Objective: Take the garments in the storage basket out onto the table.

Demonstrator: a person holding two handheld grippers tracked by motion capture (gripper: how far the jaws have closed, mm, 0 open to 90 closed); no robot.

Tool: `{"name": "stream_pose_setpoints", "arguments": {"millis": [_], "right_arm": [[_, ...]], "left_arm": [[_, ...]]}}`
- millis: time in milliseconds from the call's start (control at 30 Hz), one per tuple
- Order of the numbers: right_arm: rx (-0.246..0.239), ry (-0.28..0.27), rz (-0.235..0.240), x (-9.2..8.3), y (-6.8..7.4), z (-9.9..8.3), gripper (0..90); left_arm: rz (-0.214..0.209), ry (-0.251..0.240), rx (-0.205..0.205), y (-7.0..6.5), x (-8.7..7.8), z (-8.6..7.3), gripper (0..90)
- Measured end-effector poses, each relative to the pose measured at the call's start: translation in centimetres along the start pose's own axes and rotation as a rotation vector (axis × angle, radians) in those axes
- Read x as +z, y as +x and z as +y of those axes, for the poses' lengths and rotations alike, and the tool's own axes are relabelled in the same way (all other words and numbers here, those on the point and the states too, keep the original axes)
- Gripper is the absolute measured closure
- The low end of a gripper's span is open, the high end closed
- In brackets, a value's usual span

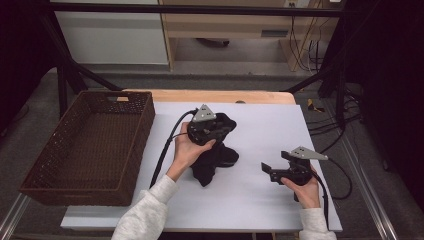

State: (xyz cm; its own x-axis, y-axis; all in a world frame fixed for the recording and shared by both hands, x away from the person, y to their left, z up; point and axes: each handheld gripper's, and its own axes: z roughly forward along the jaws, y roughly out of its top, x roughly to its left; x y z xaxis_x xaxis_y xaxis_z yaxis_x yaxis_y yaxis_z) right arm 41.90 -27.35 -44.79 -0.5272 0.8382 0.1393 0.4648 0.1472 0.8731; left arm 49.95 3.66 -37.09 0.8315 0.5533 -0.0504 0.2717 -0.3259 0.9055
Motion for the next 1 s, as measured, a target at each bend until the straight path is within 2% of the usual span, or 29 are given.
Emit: {"name": "stream_pose_setpoints", "arguments": {"millis": [100, 133, 200, 233, 367, 400, 433, 467, 500, 567, 600, 633, 800, 933, 967, 1000], "right_arm": [[0.004, 0.004, -0.001, 0.1, 0.1, 0.0, 5.1], [0.001, 0.005, -0.003, 0.1, 0.1, -0.1, 5.1], [0.001, 0.006, -0.003, 0.2, 0.1, -0.1, 5.1], [0.002, 0.006, -0.005, 0.2, 0.1, -0.1, 5.1], [0.005, 0.000, -0.006, 0.1, 0.1, -0.1, 5.2], [0.005, 0.000, -0.006, 0.1, 0.1, -0.1, 5.2], [0.005, -0.004, -0.008, 0.0, 0.1, -0.1, 5.2], [0.005, -0.004, -0.008, 0.0, 0.1, -0.1, 5.2], [0.006, -0.009, -0.008, -0.1, 0.1, 0.0, 5.2], [0.007, -0.011, -0.007, -0.1, 0.1, 0.0, 5.3], [0.005, -0.014, -0.007, -0.1, 0.1, 0.0, 5.2], [0.005, -0.014, -0.007, -0.1, 0.1, 0.0, 5.2], [0.007, -0.019, 0.000, -0.1, 0.3, 0.0, 5.2], [0.007, -0.021, 0.004, 0.0, 0.3, 0.1, 5.2], [0.013, -0.021, 0.006, 0.0, 0.4, 0.1, 5.2], [0.013, -0.021, 0.006, 0.0, 0.4, 0.1, 5.2]], "left_arm": [[-0.014, 0.008, -0.004, 0.0, 0.4, -0.7, 71.0], [-0.031, 0.018, -0.008, 0.0, 0.6, -0.9, 66.8], [-0.037, 0.035, 0.002, -0.1, 0.9, -1.2, 66.1], [-0.057, 0.041, -0.002, -0.3, 1.1, -1.3, 59.7], [-0.063, 0.029, 0.008, -0.7, 0.8, -1.0, 43.5], [-0.071, 0.024, 0.011, -0.9, 0.5, -0.9, 43.5], [-0.050, 0.024, 0.035, -1.3, -0.1, -0.5, 32.1], [-0.050, 0.024, 0.035, -1.3, -0.1, -0.5, 28.9], [-0.033, 0.020, 0.050, -1.4, -0.5, -0.3, 25.3], [-0.009, 0.009, 0.040, -1.5, -1.4, 0.0, 16.6], [0.008, 0.014, 0.032, -1.4, -2.4, 0.2, 14.8], [0.008, 0.014, 0.032, -1.4, -2.4, 0.2, 13.3], [0.063, 0.025, 0.019, -0.3, -5.0, 0.1, 9.2], [0.087, 0.016, -0.012, 0.8, -7.1, -0.9, 8.6], [0.094, 0.017, -0.026, 1.2, -7.9, -1.5, 7.5], [0.094, 0.017, -0.026, 1.2, -7.9, -1.5, 7.3]]}}
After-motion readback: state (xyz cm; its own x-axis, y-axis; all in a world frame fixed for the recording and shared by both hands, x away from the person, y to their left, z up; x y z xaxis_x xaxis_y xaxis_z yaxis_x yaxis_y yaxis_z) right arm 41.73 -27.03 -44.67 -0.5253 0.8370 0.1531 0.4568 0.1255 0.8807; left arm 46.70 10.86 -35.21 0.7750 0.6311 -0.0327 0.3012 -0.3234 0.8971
